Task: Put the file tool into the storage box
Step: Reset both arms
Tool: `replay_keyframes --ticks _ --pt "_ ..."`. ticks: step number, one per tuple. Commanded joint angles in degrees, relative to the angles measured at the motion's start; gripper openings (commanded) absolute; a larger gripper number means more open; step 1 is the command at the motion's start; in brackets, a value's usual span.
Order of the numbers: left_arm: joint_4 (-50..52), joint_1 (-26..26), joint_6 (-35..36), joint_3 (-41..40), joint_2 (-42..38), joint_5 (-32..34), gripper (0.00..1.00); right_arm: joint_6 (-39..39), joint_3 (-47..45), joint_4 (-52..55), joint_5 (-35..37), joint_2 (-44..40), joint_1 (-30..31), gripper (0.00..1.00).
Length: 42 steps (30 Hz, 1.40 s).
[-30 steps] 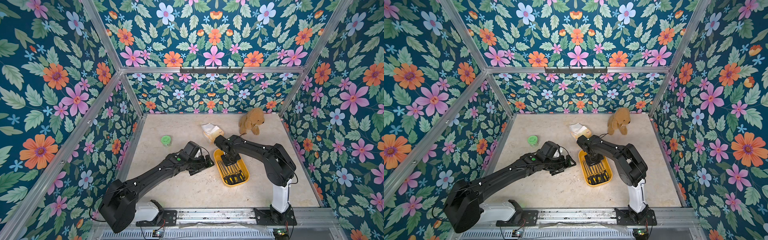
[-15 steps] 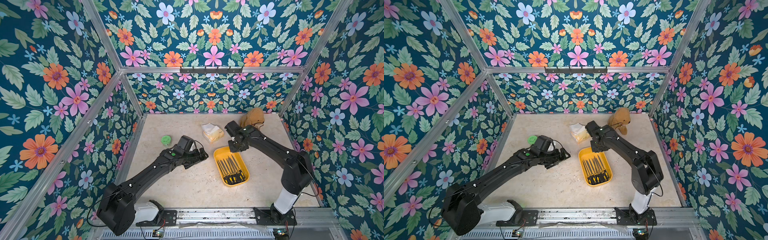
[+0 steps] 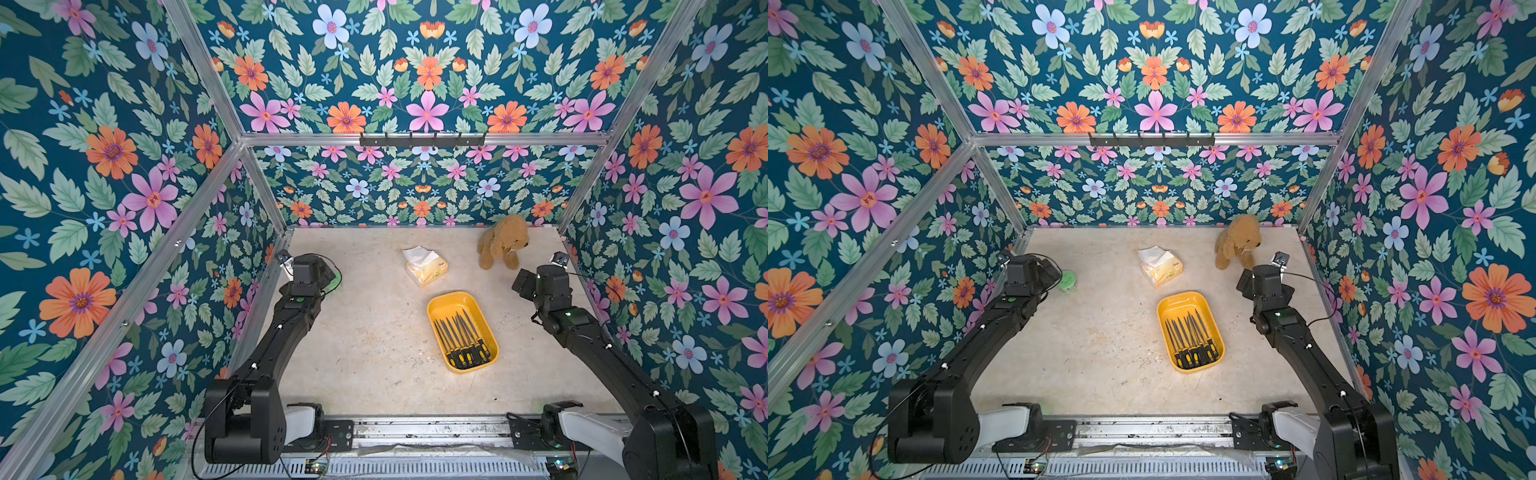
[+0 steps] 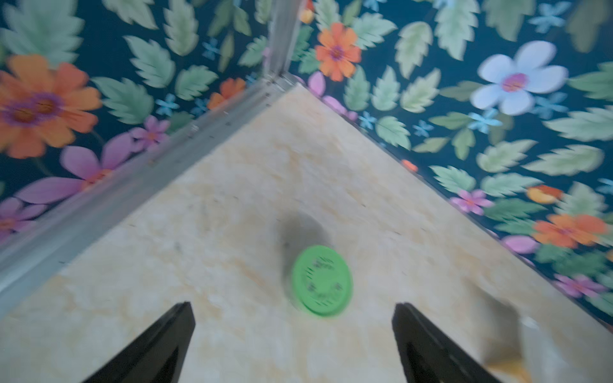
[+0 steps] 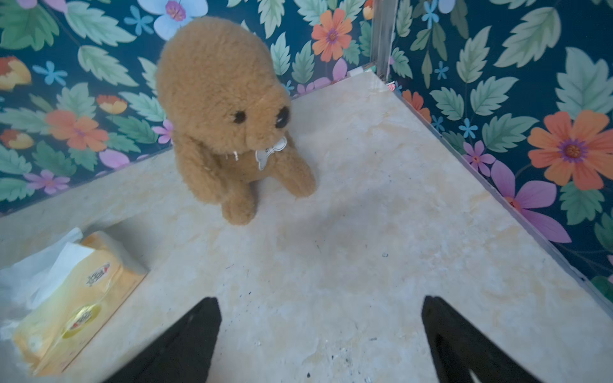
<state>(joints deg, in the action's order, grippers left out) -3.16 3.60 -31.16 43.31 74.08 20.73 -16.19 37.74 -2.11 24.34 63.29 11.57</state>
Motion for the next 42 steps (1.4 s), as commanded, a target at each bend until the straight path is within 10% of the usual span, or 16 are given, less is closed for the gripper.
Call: replay_keyframes --ticks 1,7,16,25,42 --pt "-24.4 -0.8 13.6 -7.0 3.0 7.3 1.0 4.7 -7.3 -25.2 8.8 -1.2 -0.2 0.99" --pt "-36.2 -0.8 17.6 -10.1 11.0 6.8 1.0 9.1 -19.6 -43.8 17.9 -0.1 -0.4 0.99" --pt "-57.4 -3.6 23.6 -28.3 6.7 -1.8 1.0 9.9 -29.4 -57.6 15.3 3.0 -0.4 0.99" --pt "-66.6 -2.5 27.4 -28.1 16.5 -8.0 1.0 16.6 -30.5 -78.5 10.7 18.6 -3.5 0.99" --pt "-68.6 -2.5 27.8 -28.3 17.3 -8.0 1.0 11.5 -27.0 -67.3 -0.2 17.1 -9.0 1.0"
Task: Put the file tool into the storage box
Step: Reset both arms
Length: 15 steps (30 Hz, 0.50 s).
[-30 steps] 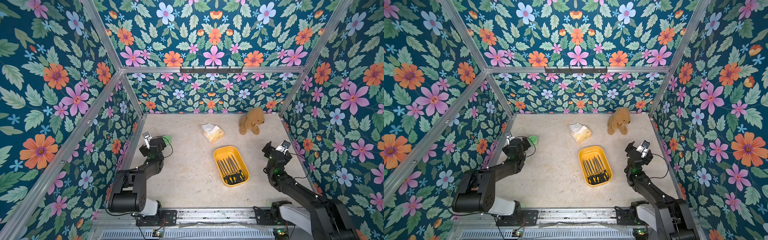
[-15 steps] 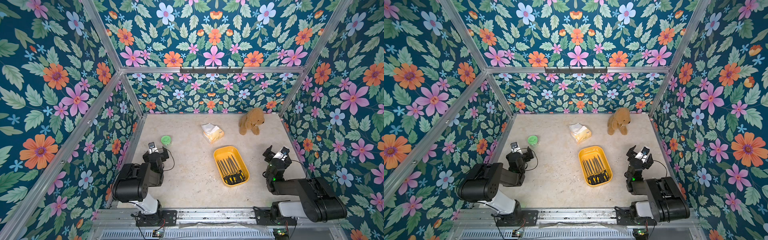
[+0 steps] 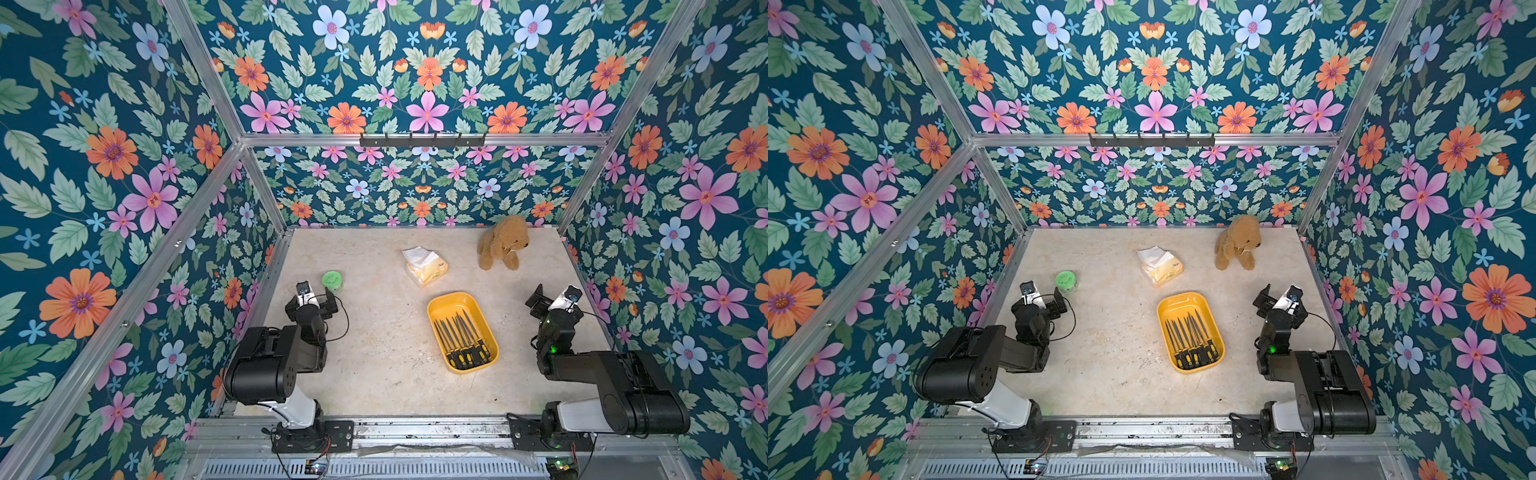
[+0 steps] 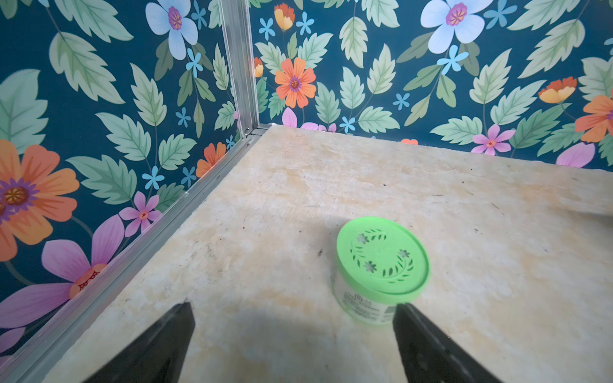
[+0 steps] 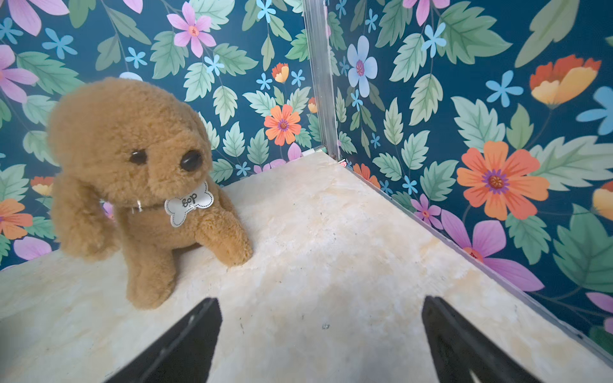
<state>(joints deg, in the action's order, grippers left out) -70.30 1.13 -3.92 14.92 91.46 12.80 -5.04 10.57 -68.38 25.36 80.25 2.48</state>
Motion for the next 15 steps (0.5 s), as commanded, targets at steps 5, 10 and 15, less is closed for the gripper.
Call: replay_keyframes --ticks 5,10,15 --pt "-1.5 0.0 0.8 0.2 -0.1 -0.1 1.0 0.5 0.5 -0.6 -1.5 0.4 0.1 0.99" --pt "-1.4 0.0 0.8 0.2 -0.1 -0.1 1.0 0.5 0.6 -0.5 -1.6 0.4 0.1 1.0" --pt "-1.4 0.0 0.8 0.2 -0.1 -0.1 1.0 0.4 0.4 -0.6 -2.1 0.3 0.0 1.0"
